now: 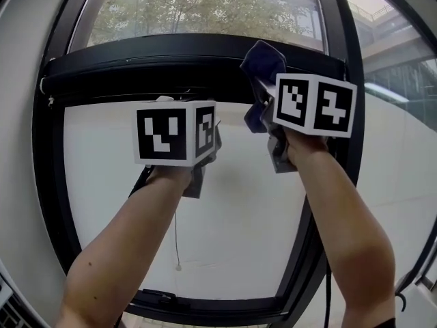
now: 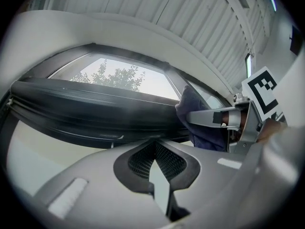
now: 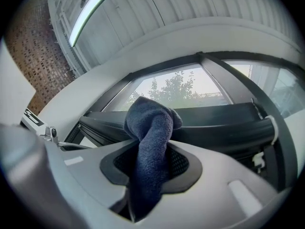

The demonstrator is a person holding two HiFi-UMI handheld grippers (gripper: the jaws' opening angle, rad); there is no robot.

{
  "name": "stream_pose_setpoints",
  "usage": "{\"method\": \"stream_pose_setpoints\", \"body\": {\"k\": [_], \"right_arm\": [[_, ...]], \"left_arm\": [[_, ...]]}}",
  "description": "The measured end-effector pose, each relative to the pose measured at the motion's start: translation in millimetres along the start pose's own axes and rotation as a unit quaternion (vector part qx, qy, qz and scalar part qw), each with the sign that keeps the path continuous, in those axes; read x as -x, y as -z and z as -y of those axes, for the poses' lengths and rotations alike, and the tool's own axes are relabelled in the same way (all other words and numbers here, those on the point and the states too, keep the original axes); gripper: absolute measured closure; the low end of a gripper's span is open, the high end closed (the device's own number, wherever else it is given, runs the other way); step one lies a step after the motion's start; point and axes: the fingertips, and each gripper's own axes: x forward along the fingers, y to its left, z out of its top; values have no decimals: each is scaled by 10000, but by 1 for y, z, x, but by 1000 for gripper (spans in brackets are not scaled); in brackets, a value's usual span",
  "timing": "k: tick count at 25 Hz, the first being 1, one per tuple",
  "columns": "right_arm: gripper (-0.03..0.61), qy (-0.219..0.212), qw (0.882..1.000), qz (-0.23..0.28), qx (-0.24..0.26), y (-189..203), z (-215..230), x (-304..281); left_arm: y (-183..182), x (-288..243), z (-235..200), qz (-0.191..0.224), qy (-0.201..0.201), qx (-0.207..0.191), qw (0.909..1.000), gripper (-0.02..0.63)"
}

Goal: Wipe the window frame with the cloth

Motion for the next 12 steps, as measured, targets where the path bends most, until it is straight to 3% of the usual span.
{"method": "stream_pose_setpoints", "body": {"k": [3, 12], "right_arm": [[454, 194, 9998, 24, 49, 6, 19, 0], [454, 758, 9967, -74, 276, 0, 111, 61]], "left_arm": [[5, -13, 5, 23, 127, 18, 9999, 620], [-13, -40, 106, 83, 591, -4, 9982, 620]]}}
